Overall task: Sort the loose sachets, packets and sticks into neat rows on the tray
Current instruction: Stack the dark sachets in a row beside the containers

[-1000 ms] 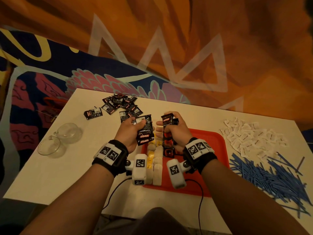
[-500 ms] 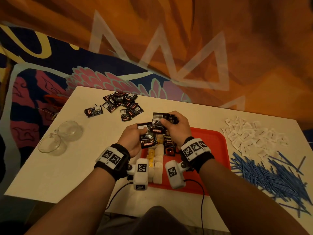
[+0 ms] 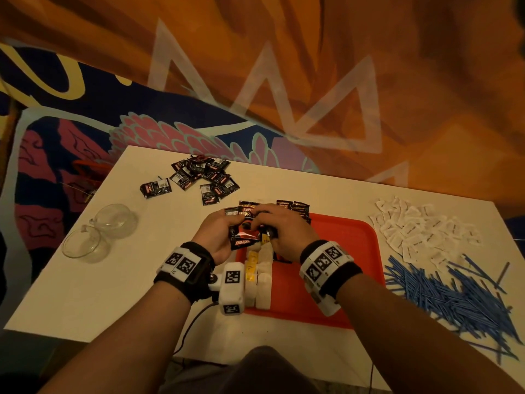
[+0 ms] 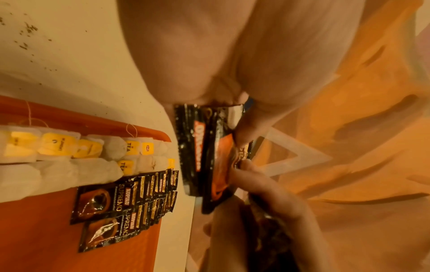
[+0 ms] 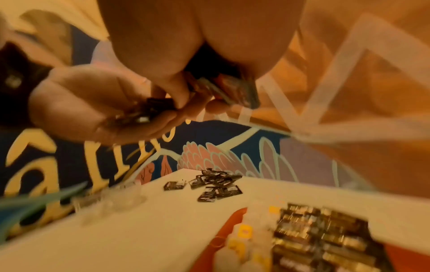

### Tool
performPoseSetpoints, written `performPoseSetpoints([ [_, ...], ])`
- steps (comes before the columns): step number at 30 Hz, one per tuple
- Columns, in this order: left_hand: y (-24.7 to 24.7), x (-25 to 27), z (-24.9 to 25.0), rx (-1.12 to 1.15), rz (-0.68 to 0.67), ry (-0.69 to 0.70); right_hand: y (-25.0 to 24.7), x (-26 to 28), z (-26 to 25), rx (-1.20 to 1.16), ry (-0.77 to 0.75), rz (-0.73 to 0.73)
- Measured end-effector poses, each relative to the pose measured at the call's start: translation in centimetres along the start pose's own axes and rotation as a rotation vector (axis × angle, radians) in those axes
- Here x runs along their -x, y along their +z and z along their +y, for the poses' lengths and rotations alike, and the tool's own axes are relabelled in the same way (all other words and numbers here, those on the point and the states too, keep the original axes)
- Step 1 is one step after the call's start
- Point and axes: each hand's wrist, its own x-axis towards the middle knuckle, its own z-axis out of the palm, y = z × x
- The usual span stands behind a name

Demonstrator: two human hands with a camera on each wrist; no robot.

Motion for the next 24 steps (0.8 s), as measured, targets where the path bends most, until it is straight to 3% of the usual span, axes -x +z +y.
performPoseSetpoints([
  [6, 0.1, 0.0, -0.4, -0.037, 0.02, 0.044, 1.2, -0.1, -0.2, -0.688, 0.469, 0.436],
  [8, 0.5, 0.2, -0.5, -0.049, -0.022, 0.054, 1.5, -0.3, -0.2, -0.87, 0.58, 0.378],
  [10, 0.9, 0.4, -0.4, -0.046, -0.055, 0.051, 1.8, -0.6, -0.3, -0.966, 0.595, 0.292],
  [14, 1.4, 0.4, 0.0, 0.014, -0.039, 0.01, 1.5, -1.5, -0.4, -0.977, 0.597, 0.274],
  [19, 1.6, 0.2, 0.5, -0.026, 0.034, 0.07, 1.0, -1.4, -0.2, -1.067, 0.679, 0.293],
  [24, 1.0, -0.3, 1.0, -0.182, 0.202, 0.217, 1.1, -1.1, 0.4, -1.142, 0.765, 0.37],
])
